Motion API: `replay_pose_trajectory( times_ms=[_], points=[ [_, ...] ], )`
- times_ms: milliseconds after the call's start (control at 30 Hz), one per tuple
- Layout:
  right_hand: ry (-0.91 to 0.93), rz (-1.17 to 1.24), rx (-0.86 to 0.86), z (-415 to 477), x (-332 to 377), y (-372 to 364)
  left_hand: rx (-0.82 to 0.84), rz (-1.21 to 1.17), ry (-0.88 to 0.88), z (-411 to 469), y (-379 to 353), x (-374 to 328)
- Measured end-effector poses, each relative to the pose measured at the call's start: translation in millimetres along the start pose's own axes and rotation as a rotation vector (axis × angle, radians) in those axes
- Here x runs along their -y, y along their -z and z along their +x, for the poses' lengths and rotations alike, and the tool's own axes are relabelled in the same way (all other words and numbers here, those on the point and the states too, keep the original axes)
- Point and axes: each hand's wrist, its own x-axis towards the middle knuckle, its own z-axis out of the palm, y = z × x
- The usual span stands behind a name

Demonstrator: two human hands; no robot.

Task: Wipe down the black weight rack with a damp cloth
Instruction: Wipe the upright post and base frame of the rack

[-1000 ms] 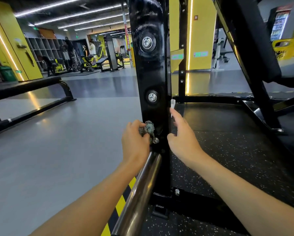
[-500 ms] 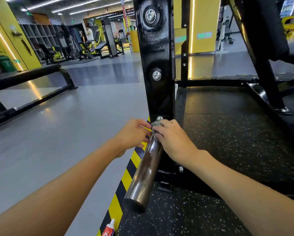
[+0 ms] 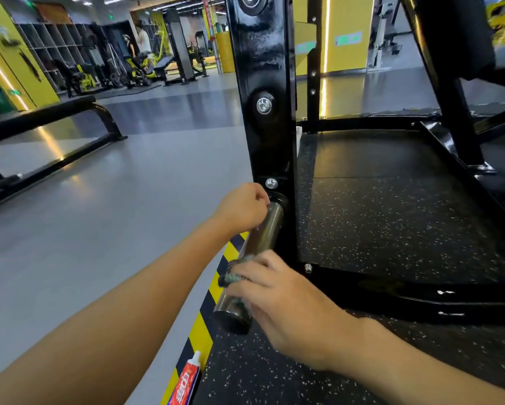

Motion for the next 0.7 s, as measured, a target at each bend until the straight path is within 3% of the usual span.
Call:
replay_pose_trajectory(
  times_ms=[67,100,167,200,233,300,367,700],
  points=[
    [-0.027,0.117,-0.090,-6.5,-8.2,-4.6,0.019,-0.014,0.011,-1.8,2.2,2.1],
    [-0.198,0.210,-0.251,-7.9,-19.0,-9.4,0.026,-0.023,0.015,-2.0,3.4,3.8],
    [-0.804,0.461,-0.658,-1.6,-55.5,-19.6,0.034,-0.038,0.019,-4.4,5.2,6.6],
    [-1.107,0.661,-0.731,5.3,-72.9,-22.8,0.031,-0.038,0.021,-6.7,5.7,7.1],
    [-1.282,0.905,-0.742,14.0,-88.1,-26.7,0.023,-0.036,0.021,-8.6,5.7,8.1],
    [-1.336,1.327,-0.737,33.4,-104.8,-33.0,0.015,-0.027,0.024,-13.3,5.3,10.2],
    [-1.280,1.496,-0.671,48.2,-97.9,-33.7,0.015,-0.022,0.025,-17.8,6.2,12.1],
    [-1.239,1.732,-0.453,22.1,-22.1,-52.4,-0.027,0.116,-0.046,-33.2,3.4,-4.1]
  ],
)
